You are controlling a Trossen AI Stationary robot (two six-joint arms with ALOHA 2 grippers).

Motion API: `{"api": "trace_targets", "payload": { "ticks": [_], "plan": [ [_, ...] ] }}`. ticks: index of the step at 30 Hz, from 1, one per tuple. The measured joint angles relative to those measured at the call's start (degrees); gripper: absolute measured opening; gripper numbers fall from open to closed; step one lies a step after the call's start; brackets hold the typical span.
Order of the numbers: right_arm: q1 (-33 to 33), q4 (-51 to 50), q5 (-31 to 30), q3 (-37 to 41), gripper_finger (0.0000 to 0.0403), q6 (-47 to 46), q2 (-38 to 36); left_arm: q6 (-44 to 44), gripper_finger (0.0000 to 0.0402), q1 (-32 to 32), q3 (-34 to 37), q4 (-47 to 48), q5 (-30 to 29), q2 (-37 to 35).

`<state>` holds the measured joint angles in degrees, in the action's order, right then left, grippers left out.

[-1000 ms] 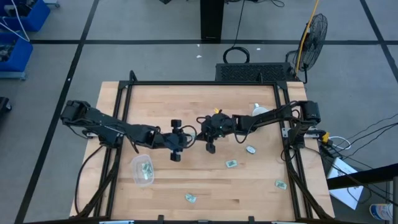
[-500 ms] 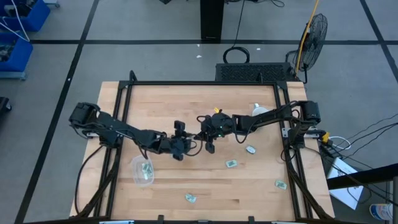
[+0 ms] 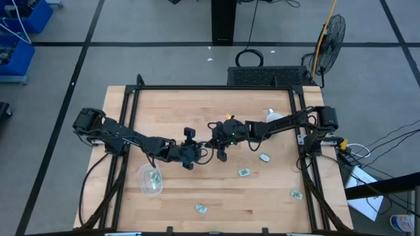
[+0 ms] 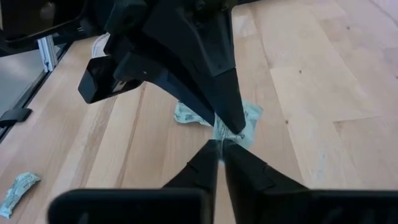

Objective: Pick and place Stevia / Truvia into bins
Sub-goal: Put the stevia packet into the transparent container

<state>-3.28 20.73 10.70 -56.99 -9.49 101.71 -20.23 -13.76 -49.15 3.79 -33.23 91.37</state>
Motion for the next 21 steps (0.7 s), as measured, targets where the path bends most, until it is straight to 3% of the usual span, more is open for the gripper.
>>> {"api": "trace_targets", "payload": {
  "ticks": [5, 9, 14, 18, 21],
  "plan": [
    [0.0, -0.1, -0.5, 0.0, 0.009, 0.1, 0.0, 0.7, 0.0006, 0.0, 0.0, 0.4, 0.1, 0.0],
    [0.0, -0.2, -4.3, 0.0, 0.0136, 0.1, 0.0, 2.3, 0.0013, -0.6, 0.0, 2.2, 0.3, 0.0],
    [0.0, -3.3, -6.3, 0.0, 0.0163, 0.1, 0.0, 3.6, 0.0007, -3.7, -0.2, 13.4, 0.4, -2.8],
    [0.0, -6.0, -6.3, 0.0, 0.0166, 0.1, 0.0, 15.2, 0.0011, -7.6, -1.5, 29.0, 1.9, -7.6],
    [0.0, -6.9, -6.3, 0.0, 0.0162, 1.3, 0.0, 30.8, 0.0005, -10.8, -2.1, 39.3, 10.6, -11.8]
  ]
}}
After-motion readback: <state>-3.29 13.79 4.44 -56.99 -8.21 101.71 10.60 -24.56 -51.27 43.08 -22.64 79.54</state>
